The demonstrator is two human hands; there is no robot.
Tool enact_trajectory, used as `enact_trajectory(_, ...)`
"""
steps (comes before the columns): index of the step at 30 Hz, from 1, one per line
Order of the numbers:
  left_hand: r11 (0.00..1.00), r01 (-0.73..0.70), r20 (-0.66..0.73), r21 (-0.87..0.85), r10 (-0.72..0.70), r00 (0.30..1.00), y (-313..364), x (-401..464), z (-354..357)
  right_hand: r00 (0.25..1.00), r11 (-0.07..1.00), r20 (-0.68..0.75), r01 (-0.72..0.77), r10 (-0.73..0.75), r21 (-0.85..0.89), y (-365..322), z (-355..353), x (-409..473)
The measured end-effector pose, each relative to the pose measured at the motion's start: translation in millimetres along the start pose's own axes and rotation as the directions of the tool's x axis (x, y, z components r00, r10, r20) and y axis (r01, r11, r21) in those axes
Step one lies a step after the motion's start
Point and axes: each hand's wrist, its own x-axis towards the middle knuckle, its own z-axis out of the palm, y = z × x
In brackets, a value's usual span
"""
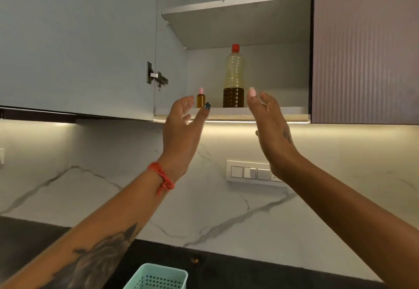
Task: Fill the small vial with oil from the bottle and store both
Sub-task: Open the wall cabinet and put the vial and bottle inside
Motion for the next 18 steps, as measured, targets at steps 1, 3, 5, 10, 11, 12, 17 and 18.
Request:
enact_trajectory(1,1.0,0.011,0.002,-0.008,-0.011,1.0,-0.6,-9.0,-6.2,1.0,1.0,-0.006,-0.03,0.03,0.002,-1.8,-0.2,-9.8)
enact_trajectory(3,0.999,0.031,0.017,-0.022,-0.03,0.999,-1.0,-25.3,-18.9,0.997,0.997,-0.014,-0.079,0.079,0.0,-6.0,-1.2,-29.4)
enact_trajectory(5,0.999,0.046,0.044,-0.028,-0.045,0.998,-0.5,-39.1,-32.4,0.993,0.994,-0.033,-0.11,0.11,0.004,-12.0,0.2,-49.8)
enact_trajectory(10,0.995,0.056,0.112,-0.081,-0.046,0.993,7.9,-62.8,-72.4,0.98,0.989,-0.137,-0.147,0.141,-0.03,-33.0,19.6,-95.8)
enact_trajectory(11,0.995,0.054,0.133,-0.082,-0.043,0.99,9.8,-67.2,-82.2,0.976,0.988,-0.16,-0.153,0.147,-0.025,-39.6,25.3,-104.9)
enact_trajectory(12,0.996,0.048,0.155,-0.081,-0.035,0.987,11.9,-71.7,-92.2,0.972,0.987,-0.179,-0.158,0.152,-0.017,-47.0,31.6,-114.6)
enact_trajectory(17,0.996,0.02,0.222,-0.087,0.0,0.975,22.4,-92.0,-141.5,0.968,0.987,-0.207,-0.157,0.145,-0.045,-87.6,68.5,-168.4)
enact_trajectory(18,0.995,0.026,0.228,-0.096,-0.003,0.974,25.0,-94.6,-150.2,0.968,0.987,-0.207,-0.156,0.144,-0.04,-96.2,73.5,-177.3)
